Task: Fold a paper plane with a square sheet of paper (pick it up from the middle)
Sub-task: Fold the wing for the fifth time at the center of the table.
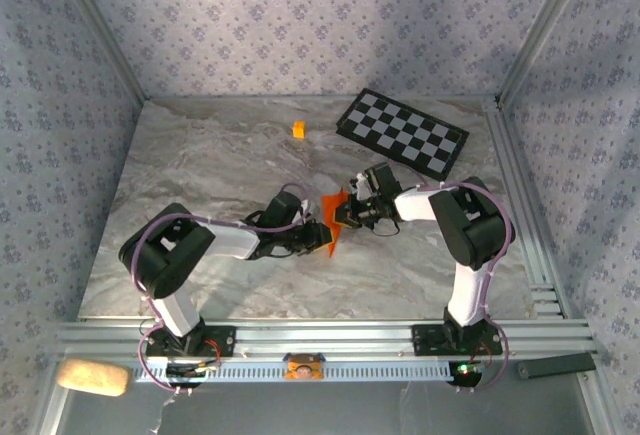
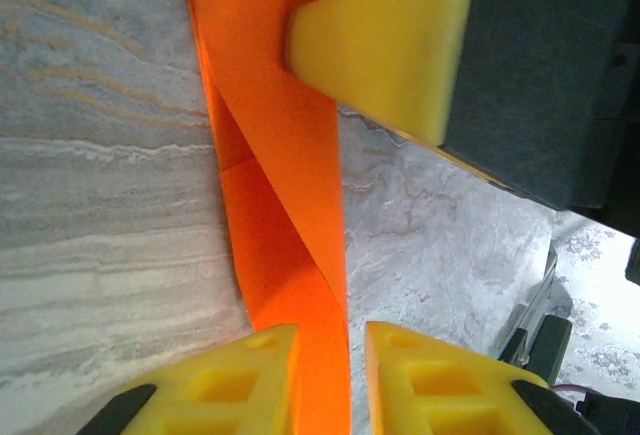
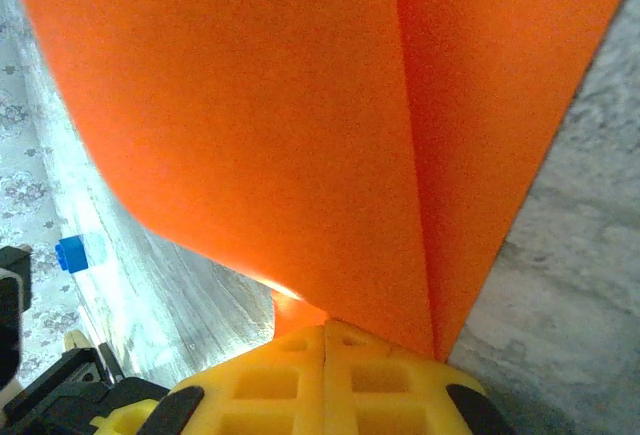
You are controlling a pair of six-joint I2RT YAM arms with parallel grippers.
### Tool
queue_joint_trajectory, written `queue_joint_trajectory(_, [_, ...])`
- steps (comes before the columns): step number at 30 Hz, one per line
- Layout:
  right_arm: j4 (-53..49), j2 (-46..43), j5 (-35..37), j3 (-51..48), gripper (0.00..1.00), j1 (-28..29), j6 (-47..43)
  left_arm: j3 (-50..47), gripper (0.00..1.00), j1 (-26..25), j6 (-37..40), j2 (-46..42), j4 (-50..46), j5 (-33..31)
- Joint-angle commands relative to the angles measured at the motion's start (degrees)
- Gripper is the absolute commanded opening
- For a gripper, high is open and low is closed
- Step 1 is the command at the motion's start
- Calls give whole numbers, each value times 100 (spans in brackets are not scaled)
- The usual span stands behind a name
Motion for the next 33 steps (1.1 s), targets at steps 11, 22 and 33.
queue_joint_trajectory(11, [-613,142,433,-225,6,44,-28,-12,12,-48,-90,336,182,182])
queue_joint_trajectory(22, [-675,168,482,-219,6,50,-53,-82,6,-124,-31,402,-115,288])
queue_joint_trajectory(33, [-741,154,543,-235,6,47,-68,-171,11,-180,-14,294,-291,280])
